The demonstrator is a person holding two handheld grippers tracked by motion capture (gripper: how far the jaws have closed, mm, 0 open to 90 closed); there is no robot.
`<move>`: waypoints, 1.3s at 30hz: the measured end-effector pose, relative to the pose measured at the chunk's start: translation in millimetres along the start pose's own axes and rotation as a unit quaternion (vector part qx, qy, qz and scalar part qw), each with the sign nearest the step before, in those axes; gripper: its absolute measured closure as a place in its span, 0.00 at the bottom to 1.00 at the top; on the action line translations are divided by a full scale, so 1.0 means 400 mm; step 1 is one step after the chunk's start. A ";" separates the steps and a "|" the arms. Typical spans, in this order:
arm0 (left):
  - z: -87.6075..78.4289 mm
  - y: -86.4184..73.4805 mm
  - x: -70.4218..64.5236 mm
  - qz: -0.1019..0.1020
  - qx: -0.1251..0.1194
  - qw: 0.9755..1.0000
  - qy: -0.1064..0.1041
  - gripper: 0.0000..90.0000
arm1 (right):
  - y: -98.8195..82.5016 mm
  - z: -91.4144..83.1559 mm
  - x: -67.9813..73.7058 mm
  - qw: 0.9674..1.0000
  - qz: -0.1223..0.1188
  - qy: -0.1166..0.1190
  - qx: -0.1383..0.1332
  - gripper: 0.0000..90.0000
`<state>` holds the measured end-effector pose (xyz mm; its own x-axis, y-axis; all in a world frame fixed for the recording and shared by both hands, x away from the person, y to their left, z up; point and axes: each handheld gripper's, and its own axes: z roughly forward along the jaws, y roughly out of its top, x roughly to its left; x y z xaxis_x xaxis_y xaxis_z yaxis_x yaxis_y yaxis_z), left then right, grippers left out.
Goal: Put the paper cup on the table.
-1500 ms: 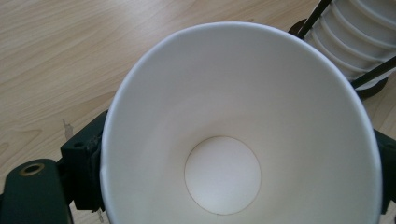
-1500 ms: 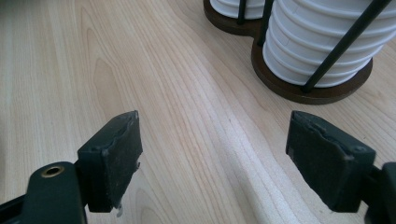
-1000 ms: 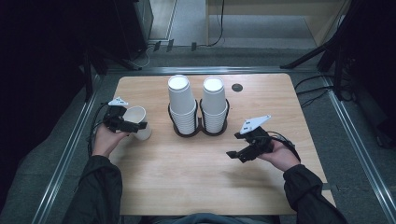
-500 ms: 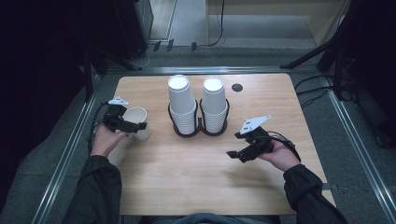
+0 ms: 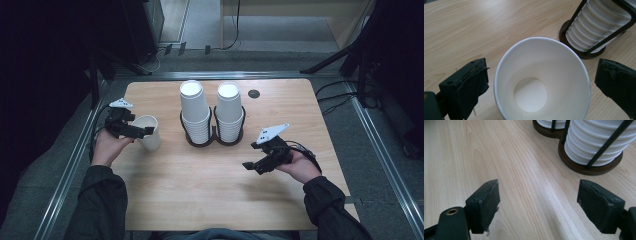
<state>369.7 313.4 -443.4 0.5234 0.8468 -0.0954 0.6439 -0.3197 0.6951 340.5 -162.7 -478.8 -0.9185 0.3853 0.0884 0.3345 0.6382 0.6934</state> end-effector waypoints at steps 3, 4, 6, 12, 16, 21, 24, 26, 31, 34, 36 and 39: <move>-0.013 0.005 -0.001 -0.002 -0.008 1.000 -0.004 0.00 | 0.000 -0.001 0.000 1.000 0.001 0.001 -0.001 0.21; -0.018 0.006 -0.002 0.001 -0.008 1.000 -0.002 0.00 | 0.000 -0.002 0.000 1.000 0.000 0.001 -0.001 0.21; -0.026 0.010 -0.004 0.001 -0.009 1.000 0.000 0.00 | 0.000 -0.002 -0.001 1.000 0.001 0.001 -0.001 0.21; -0.045 0.025 -0.017 -0.006 -0.025 1.000 -0.008 0.00 | 0.001 -0.001 -0.004 1.000 0.001 0.003 -0.004 0.21; -0.044 0.032 -0.031 -0.008 -0.029 0.999 -0.019 0.00 | 0.003 0.003 -0.003 1.000 0.001 0.006 -0.005 0.21; -0.038 0.048 -0.064 -0.009 -0.034 0.999 -0.026 0.00 | -0.001 0.004 -0.008 1.000 -0.003 0.011 -0.002 0.21; -0.034 0.055 -0.088 -0.012 -0.016 0.999 -0.048 0.00 | 0.000 0.002 -0.008 1.000 -0.004 0.013 -0.008 0.21; -0.036 0.055 -0.113 0.002 -0.010 0.999 -0.051 0.00 | 0.002 0.002 -0.002 1.000 -0.006 0.011 -0.010 0.21; -0.036 0.059 -0.154 0.027 -0.008 0.998 -0.052 0.00 | 0.012 0.005 0.010 1.000 -0.005 0.012 -0.017 0.21; -0.031 0.059 -0.173 0.040 -0.007 0.997 -0.068 0.00 | 0.012 0.002 0.011 1.000 -0.004 0.010 -0.017 0.21; -0.024 0.056 -0.186 0.053 -0.006 0.996 -0.070 0.00 | 0.012 0.000 0.010 1.000 -0.004 0.009 -0.018 0.21; -0.011 0.054 -0.207 0.068 0.003 0.995 -0.068 0.00 | 0.014 -0.004 0.006 1.000 -0.004 0.007 -0.021 0.21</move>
<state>337.9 238.3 -417.2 0.6760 0.7306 -0.0966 0.5654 -0.4301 0.7038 339.7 -159.2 -473.8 -0.9238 0.3714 0.0929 0.3191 0.6129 0.7229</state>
